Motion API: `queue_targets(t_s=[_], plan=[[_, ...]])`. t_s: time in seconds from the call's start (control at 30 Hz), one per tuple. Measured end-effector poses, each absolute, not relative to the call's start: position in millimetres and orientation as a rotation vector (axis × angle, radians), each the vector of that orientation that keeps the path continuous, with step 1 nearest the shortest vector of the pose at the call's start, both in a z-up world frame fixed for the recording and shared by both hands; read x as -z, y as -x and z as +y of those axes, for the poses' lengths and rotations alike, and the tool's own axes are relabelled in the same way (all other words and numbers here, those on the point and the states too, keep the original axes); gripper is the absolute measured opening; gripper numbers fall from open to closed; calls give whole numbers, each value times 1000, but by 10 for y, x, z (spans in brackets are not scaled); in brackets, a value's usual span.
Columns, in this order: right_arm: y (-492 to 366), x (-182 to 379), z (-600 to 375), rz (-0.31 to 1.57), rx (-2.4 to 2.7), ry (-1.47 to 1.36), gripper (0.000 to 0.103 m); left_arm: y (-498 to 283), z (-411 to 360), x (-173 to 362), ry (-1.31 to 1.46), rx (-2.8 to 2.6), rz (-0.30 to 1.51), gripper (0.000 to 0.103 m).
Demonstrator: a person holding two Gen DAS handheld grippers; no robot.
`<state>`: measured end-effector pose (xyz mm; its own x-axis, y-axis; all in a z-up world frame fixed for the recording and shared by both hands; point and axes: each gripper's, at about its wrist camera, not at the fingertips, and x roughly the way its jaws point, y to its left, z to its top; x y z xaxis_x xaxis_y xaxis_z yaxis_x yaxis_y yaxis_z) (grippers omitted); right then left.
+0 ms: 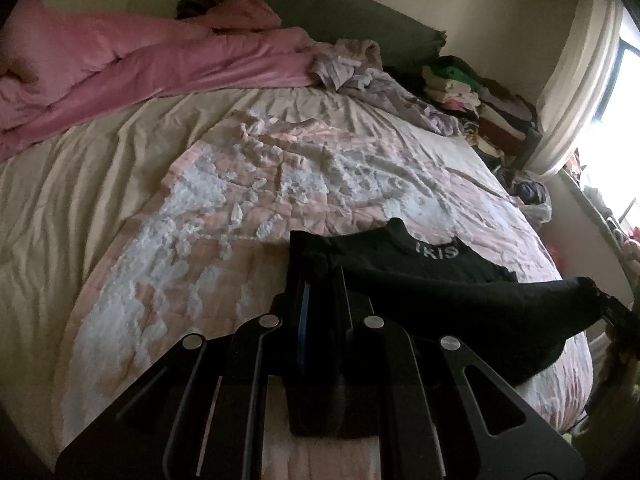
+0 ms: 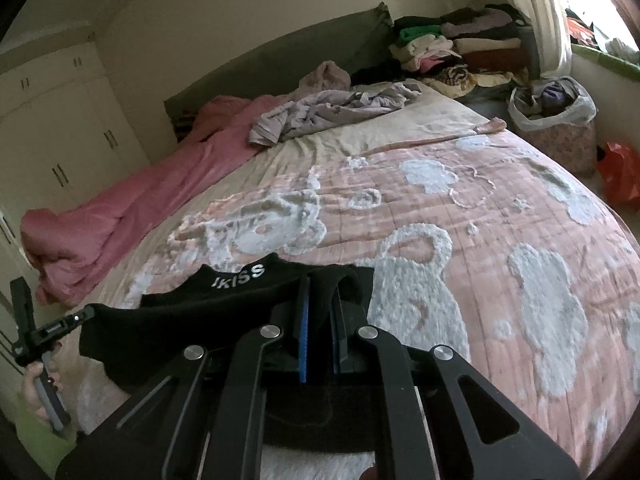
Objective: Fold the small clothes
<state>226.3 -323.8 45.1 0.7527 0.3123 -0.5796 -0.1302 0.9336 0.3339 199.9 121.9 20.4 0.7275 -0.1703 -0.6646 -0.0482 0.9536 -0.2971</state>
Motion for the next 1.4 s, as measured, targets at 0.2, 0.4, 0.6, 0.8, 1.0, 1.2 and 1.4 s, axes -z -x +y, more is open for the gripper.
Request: queue_targets(t_s=[0.2,0.4,0.6,0.8,1.0,1.2,1.4], plan=[[-2614,-186,-3238,748,-226,-302,7,-2288,1271,30,329,45,802,5],[-2816,191,-3227,845,-171,-316,9,-2381,1340,299,347,1,838,16],[-2664,179,-3343,805,-147,-349,60,-2110,1527,199,384,-21,756,31],[-2316,-56,-3405,708,-128,-249,60,-1698,1554,-20,312,-25,694,31],[-2016,-35,-3255,747,-210,-180,39,-1376,1221,86,199,57,751,29],[-1910,134,-3019,817,-286,-132,19,-1365,790,260,82,132,815,15],[-2009,332,-2854,876,-288,-74,17,-1494,384,369,-28,178,839,15]])
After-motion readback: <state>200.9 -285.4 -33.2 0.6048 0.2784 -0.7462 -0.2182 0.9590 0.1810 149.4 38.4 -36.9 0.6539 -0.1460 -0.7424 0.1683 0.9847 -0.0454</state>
